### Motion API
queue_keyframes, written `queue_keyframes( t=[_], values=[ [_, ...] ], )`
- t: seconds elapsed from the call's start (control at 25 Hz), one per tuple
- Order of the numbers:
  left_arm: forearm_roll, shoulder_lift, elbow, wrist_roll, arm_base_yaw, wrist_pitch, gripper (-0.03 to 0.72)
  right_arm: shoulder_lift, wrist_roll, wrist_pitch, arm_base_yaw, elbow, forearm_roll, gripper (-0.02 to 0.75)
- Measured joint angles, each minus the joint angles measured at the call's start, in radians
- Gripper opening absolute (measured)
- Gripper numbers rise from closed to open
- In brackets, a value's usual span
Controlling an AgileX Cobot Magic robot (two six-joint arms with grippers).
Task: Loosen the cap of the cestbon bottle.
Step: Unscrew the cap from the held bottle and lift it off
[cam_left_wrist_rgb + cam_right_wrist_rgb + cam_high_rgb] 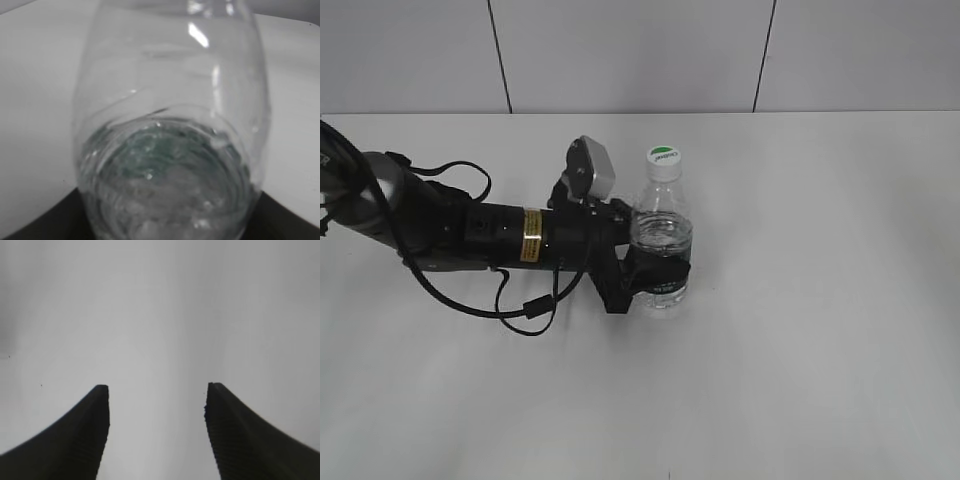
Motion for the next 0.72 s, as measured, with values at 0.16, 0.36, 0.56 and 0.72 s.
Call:
queue_keyframes(
  t=[0.16, 0.36, 0.56, 0.72],
  values=[
    [0.045, -0.002, 0.0, -0.027, 0.0, -0.011, 0.409, 0.085, -0.001, 0.0, 0.0, -0.091, 0.072, 0.439],
    [0.054, -0.004, 0.0, -0.036, 0.0, -0.013, 0.409, 0.168, 0.0, 0.001, 0.047, -0.127, 0.105, 0.398],
    [0.056, -0.004, 0.0, -0.037, 0.0, -0.013, 0.409, 0.21, 0.0, 0.004, 0.189, -0.158, 0.111, 0.394],
    [0.058, -0.005, -0.001, -0.039, 0.0, -0.013, 0.409, 0.225, 0.0, 0.004, 0.301, -0.207, 0.12, 0.391]
  ],
)
